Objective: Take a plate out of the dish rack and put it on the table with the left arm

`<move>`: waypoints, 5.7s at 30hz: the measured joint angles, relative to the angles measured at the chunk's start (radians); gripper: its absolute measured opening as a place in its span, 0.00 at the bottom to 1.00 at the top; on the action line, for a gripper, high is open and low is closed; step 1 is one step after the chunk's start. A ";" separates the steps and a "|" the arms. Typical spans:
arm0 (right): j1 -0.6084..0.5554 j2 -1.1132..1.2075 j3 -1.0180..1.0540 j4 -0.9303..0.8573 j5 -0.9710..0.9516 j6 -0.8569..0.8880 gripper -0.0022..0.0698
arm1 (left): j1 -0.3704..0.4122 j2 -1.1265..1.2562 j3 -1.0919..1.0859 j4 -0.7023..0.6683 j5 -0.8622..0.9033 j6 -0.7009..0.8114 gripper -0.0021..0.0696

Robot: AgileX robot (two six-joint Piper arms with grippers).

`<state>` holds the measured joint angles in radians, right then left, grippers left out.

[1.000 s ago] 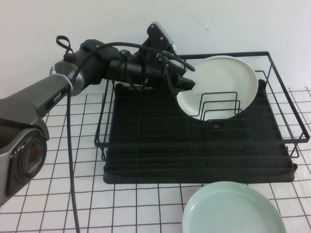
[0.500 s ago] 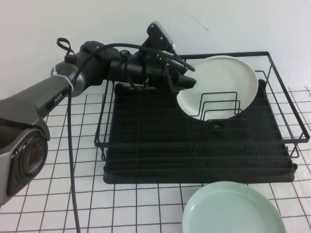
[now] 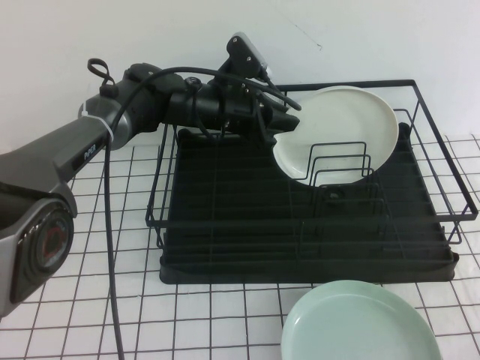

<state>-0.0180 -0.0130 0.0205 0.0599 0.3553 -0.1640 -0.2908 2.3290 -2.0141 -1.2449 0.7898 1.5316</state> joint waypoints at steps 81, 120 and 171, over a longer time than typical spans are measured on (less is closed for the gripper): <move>0.000 0.000 0.000 0.000 0.000 0.000 0.03 | -0.450 -0.383 0.500 0.836 -0.039 -1.133 0.03; 0.000 0.000 0.000 0.000 0.000 0.000 0.03 | -0.450 -0.392 0.500 0.910 0.011 -1.085 0.72; 0.000 0.000 0.000 0.000 0.000 0.000 0.03 | -0.450 -1.921 1.526 1.010 -0.308 -1.267 0.03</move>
<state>-0.0180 -0.0130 0.0205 0.0599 0.3553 -0.1640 -0.7407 0.4081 -0.4880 -0.2346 0.4819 0.2646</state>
